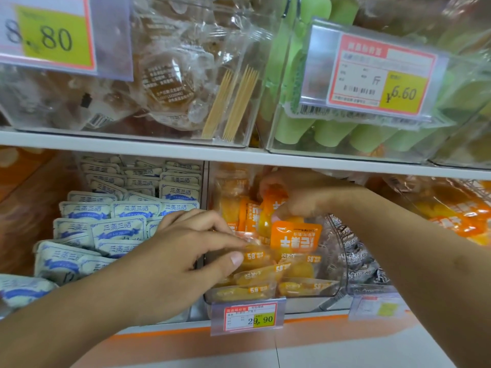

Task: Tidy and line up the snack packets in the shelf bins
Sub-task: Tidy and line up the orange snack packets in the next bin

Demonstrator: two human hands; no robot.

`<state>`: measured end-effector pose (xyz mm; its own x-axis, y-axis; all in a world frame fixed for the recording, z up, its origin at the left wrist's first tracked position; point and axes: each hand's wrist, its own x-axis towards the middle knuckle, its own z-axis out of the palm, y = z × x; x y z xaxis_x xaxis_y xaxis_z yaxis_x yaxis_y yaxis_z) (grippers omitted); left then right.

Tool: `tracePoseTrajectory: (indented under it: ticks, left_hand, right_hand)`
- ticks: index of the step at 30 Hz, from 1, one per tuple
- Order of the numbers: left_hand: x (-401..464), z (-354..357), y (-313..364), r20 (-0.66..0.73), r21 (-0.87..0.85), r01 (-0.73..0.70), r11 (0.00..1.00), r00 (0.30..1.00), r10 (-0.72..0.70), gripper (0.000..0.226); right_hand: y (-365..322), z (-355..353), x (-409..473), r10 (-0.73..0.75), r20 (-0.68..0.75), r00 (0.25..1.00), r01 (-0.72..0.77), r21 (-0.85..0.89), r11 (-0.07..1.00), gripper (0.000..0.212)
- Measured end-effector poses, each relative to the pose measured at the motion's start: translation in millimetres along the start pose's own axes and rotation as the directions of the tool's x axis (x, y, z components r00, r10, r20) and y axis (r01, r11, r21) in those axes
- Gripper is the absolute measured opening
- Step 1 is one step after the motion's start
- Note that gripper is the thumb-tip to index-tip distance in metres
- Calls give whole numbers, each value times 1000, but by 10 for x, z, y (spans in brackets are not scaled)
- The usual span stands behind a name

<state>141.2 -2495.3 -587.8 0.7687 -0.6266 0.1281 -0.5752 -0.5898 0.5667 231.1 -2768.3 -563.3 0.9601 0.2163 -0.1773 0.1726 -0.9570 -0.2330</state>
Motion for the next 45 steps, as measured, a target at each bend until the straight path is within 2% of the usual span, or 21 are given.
tracePoseTrajectory:
  ticks: [5,9,11,13,15,16,18,20,22,23,25,27,28,29,31,33,35,37,39,41,45]
  left_hand:
    - [19,-3,6,6,13,1,1000,1000,-1,42]
    - [31,2,17,10,47,9,999,1000,-10,50]
    - [26,12,40,15,71,34,997,999,-35,57]
    - [26,19,77,-12,90,64,994,998,-64,55]
    - [24,27,109,-49,74,109,991,993,-105,52]
    - [24,20,140,-81,59,120,991,990,-115,50]
    - [6,7,207,-158,24,140,990,978,-135,46]
    - [-15,-18,312,-238,-46,145,988,959,-152,46]
    - [-33,-44,467,-245,-215,143,966,950,-194,44]
    - [-41,-53,548,-194,-374,144,916,954,-229,43]
    - [-61,-65,688,-59,-668,141,730,969,-241,37]
    - [-90,-67,771,-47,-744,142,653,964,-262,26]
    - [-107,-68,797,-64,-743,144,654,957,-283,21]
    - [-124,-66,814,-86,-730,142,668,951,-297,17]
    - [-136,-57,813,-144,-685,122,718,944,-298,11]
    - [-128,-50,820,-229,-604,84,793,934,-273,7]
    - [-81,-28,830,-326,-462,32,886,923,-204,7]
    - [-24,1,873,-399,-330,-29,944,910,-112,5]
    - [62,23,929,-440,-200,-62,978,897,-33,9]
    - [155,45,958,-452,-142,-70,987,892,-2,12]
    - [283,89,923,-350,-202,-40,978,936,-34,28]
  right_hand:
    - [-20,-48,-56,12,-64,998,-10,33,999,33]
    - [-38,-35,-223,-2,-224,975,23,94,995,34]
    - [-29,60,-398,-30,-346,938,66,94,993,32]
    - [-52,138,-657,-105,-497,862,138,31,990,23]
    - [-93,189,-910,-203,-653,730,233,-41,972,19]
    - [-135,194,-1029,-193,-724,662,263,-16,965,19]
    - [-246,146,-1247,-21,-805,593,318,211,924,23]
    - [-388,71,-1427,206,-772,602,329,475,816,29]
    - [-503,53,-1543,336,-690,641,325,641,695,27]
    - [-554,73,-1573,392,-629,671,321,724,610,25]
    - [-657,147,-1620,487,-466,738,297,873,386,20]
    - [-748,229,-1649,528,-328,783,245,943,224,21]
    - [-780,253,-1665,530,-298,794,216,953,212,24]
    - [-779,272,-1668,524,-297,798,185,949,257,27]
    - [-749,245,-1679,466,-364,806,117,871,478,30]
    - [-685,165,-1691,327,-457,827,90,682,726,29]
    - [-631,48,-1722,168,-500,850,118,491,863,44]
    - [-577,-50,-1728,73,-532,844,144,356,923,55]
    - [-499,-94,-1693,78,-583,809,141,322,936,41]
    - [-417,-50,-1648,151,-605,782,134,400,907,29]
    - [-246,158,-1612,254,-582,773,114,520,846,24]
